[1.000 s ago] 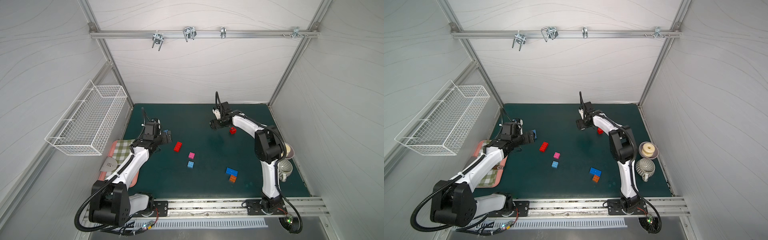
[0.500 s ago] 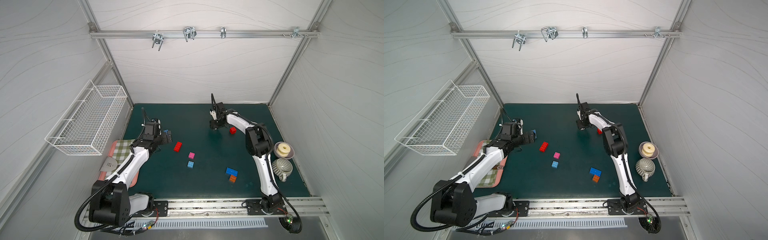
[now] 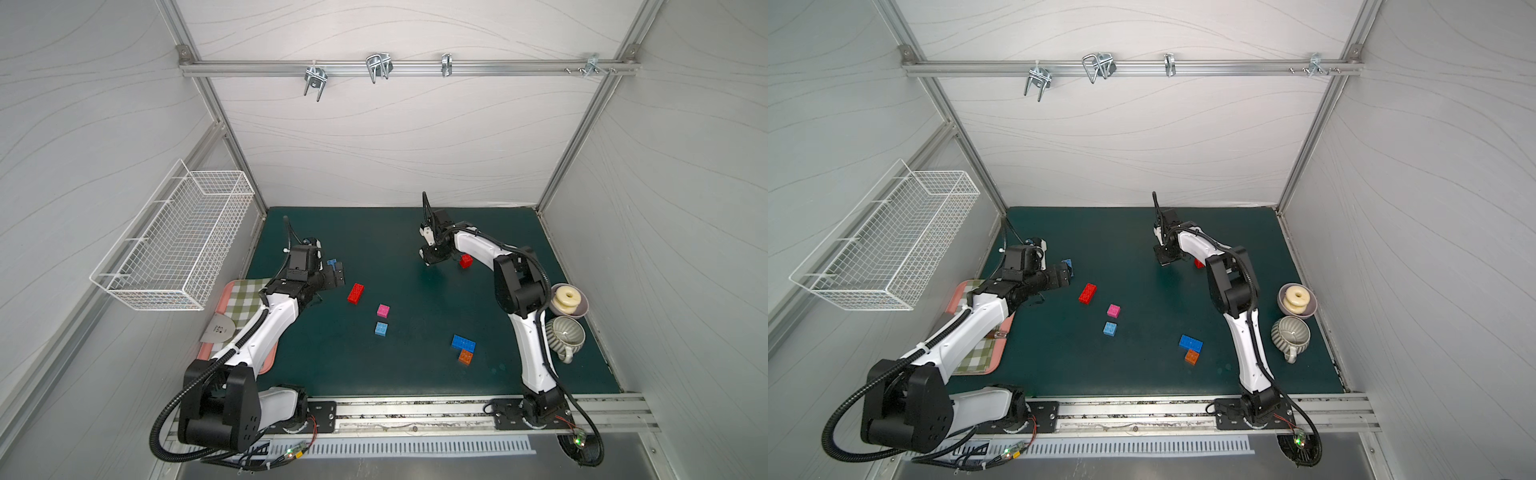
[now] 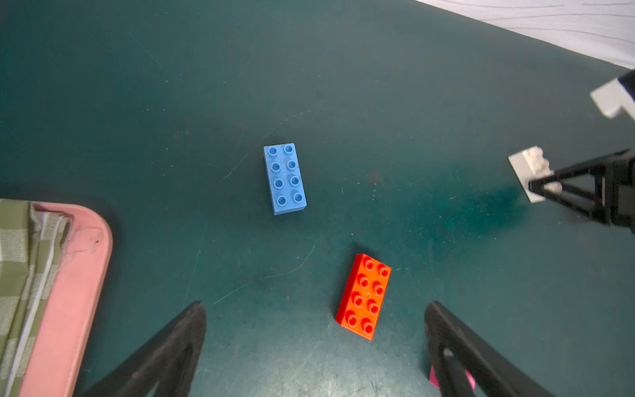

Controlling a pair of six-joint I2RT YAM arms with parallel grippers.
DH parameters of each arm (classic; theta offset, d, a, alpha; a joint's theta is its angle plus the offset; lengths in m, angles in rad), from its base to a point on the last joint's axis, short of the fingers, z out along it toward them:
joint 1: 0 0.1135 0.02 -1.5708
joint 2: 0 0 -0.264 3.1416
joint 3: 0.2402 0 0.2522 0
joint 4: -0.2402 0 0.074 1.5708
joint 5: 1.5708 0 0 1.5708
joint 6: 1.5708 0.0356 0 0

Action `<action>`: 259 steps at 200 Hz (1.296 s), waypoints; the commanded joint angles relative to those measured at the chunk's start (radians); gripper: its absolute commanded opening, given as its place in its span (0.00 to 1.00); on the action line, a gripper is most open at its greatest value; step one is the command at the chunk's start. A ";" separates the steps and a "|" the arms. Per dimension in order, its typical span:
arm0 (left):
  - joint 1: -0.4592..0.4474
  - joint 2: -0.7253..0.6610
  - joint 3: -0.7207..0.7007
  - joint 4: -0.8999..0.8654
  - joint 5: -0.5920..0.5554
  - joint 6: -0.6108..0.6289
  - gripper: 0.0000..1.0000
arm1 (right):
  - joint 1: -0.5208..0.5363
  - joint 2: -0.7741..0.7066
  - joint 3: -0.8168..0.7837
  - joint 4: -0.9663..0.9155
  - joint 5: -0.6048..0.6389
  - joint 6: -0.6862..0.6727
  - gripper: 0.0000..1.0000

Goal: Assemble a carrot with lego
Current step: Move the lego brick at the center of the board, then adjust the lego brick at the center of the board.

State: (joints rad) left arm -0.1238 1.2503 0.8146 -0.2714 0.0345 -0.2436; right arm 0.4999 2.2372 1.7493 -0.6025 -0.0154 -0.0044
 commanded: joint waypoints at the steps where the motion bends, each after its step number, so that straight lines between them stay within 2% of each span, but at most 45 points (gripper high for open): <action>1: -0.009 -0.016 -0.003 0.013 0.021 -0.011 0.99 | 0.066 -0.127 -0.125 -0.050 -0.006 -0.022 0.19; 39: -0.024 -0.044 -0.023 0.009 0.032 -0.022 0.99 | 0.198 -0.314 -0.360 -0.058 0.034 -0.021 0.21; 59: -0.035 -0.060 -0.036 0.008 0.034 -0.025 0.99 | 0.275 -0.370 -0.442 -0.079 0.071 -0.009 0.22; 78: -0.043 -0.075 -0.044 0.006 0.035 -0.028 0.99 | 0.304 -0.408 -0.514 -0.080 0.081 0.016 0.23; 93: -0.047 -0.087 -0.048 0.003 0.037 -0.029 0.99 | 0.308 -0.432 -0.560 -0.074 0.085 0.032 0.29; 110: -0.050 -0.095 -0.052 0.000 0.039 -0.028 0.99 | 0.308 -0.455 -0.590 -0.072 0.101 0.035 0.44; 134: -0.053 -0.105 -0.055 0.000 0.041 -0.031 0.99 | 0.307 -0.476 -0.609 -0.064 0.137 0.026 0.58; 160: -0.056 -0.117 -0.063 0.000 0.043 -0.033 0.99 | 0.305 -0.485 -0.618 -0.071 0.156 0.025 0.66; 227: -0.072 -0.132 -0.070 0.000 0.043 -0.034 0.99 | 0.242 -0.514 -0.643 -0.089 0.244 0.034 0.69; 259: -0.082 -0.128 -0.071 0.005 0.045 -0.037 0.99 | 0.224 -0.545 -0.636 -0.107 0.188 0.056 0.71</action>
State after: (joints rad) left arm -0.1970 1.1336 0.7414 -0.2821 0.0654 -0.2703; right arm 0.7315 1.7489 1.1065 -0.6567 0.1947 0.0311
